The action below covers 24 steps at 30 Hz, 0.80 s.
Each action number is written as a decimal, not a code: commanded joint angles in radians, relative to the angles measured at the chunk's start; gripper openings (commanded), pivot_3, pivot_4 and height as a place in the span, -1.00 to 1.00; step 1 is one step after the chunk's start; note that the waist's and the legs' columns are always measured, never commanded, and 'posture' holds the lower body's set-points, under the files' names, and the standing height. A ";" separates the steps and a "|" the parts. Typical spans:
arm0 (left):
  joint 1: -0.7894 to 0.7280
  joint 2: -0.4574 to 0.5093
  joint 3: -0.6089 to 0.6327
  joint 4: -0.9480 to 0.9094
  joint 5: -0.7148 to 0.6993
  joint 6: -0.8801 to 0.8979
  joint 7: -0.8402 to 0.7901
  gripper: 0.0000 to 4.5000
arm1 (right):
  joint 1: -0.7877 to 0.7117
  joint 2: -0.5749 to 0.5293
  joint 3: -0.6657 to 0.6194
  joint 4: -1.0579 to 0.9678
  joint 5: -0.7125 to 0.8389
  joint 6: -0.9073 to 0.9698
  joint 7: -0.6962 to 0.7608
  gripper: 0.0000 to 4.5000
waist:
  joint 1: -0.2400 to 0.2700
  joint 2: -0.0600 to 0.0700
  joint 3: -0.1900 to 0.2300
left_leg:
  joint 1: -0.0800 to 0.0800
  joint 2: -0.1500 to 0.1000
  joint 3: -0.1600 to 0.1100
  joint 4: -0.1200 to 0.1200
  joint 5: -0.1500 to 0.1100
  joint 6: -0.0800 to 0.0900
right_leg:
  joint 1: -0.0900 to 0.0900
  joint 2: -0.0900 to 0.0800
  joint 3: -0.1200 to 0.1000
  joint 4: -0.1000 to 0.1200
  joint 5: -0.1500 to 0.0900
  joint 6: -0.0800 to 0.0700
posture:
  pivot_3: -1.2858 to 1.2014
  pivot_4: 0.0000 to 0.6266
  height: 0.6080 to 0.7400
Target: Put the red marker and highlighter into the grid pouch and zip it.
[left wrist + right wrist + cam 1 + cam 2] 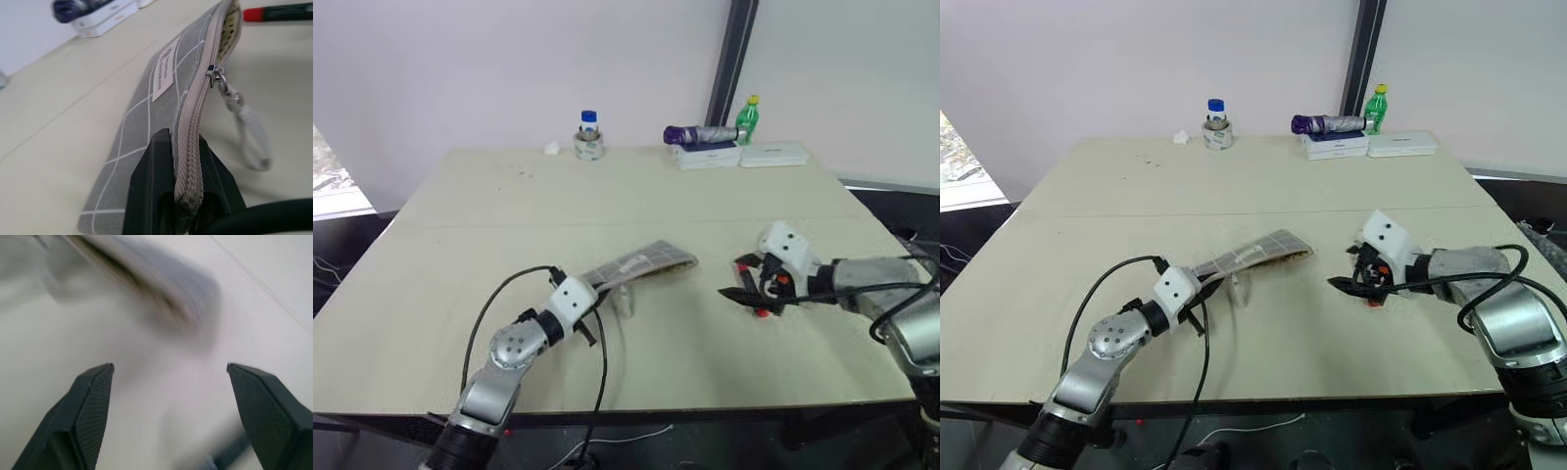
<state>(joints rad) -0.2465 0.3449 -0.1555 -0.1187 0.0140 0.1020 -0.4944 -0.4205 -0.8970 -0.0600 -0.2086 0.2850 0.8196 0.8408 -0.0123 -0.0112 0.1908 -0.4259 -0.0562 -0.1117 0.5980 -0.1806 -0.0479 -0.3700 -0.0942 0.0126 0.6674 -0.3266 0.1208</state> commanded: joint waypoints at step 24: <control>-0.036 -0.021 0.027 0.022 0.001 -0.004 0.063 -1.00 | 0.042 -0.018 -0.019 -0.110 0.050 -0.036 0.001 -0.85 | -0.001 0.000 0.000 | 0.000 0.000 0.001 0.000 0.000 0.000 | 0.000 0.000 0.000 0.000 0.000 0.001 | 0.03 -0.52 1.00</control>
<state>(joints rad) -0.2720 0.3220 -0.1408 -0.0815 0.0145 0.1172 -0.4340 -0.3691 -0.8926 -0.0800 -0.2455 0.3100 0.8184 0.7937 -0.0138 -0.0108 0.1908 -0.4262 -0.0564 -0.1113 0.5976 -0.1807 -0.0477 -0.3705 -0.0938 0.0127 0.6678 -0.3264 0.1213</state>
